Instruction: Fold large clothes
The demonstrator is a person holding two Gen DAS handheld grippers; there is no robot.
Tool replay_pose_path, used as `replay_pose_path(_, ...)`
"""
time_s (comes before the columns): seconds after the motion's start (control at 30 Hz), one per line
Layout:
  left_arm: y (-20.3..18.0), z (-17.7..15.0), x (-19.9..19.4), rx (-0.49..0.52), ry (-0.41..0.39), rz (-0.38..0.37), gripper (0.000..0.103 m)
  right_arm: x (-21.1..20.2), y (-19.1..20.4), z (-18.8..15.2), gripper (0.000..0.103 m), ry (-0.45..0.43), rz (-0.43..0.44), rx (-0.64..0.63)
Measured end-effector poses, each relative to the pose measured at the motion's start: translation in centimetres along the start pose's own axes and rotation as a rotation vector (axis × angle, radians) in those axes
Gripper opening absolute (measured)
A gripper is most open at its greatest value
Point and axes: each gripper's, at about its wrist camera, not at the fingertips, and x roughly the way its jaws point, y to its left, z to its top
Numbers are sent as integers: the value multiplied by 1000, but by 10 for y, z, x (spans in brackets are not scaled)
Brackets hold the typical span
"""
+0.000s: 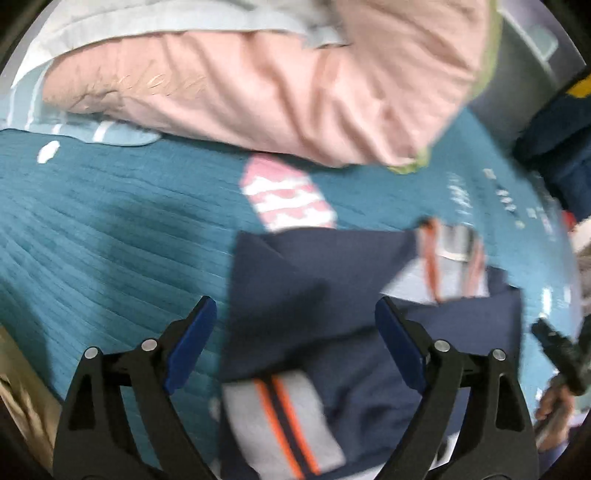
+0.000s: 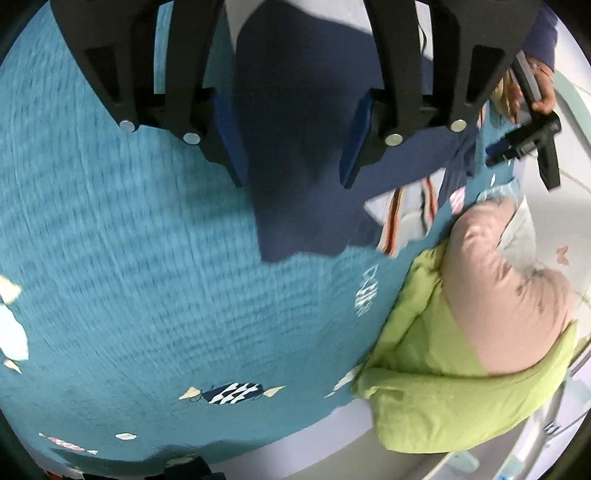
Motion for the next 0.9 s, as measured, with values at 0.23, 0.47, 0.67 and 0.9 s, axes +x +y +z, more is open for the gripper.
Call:
replay_pose_path(0.23,0,12,46,35,118,105,88,41,-6,36,57,92,-53,58)
replay_pose_path(0.47,-8,15,58,82,122,111,88,70,0,38,56,159,19,74)
replay_pose_path(0.67,-20,16,58,122,107,104,49,70,3,37,10,152,-53,24)
replay_pose_path(0.9,-33,6,28,193,9,57,10,37,7,30,4,50,9,25)
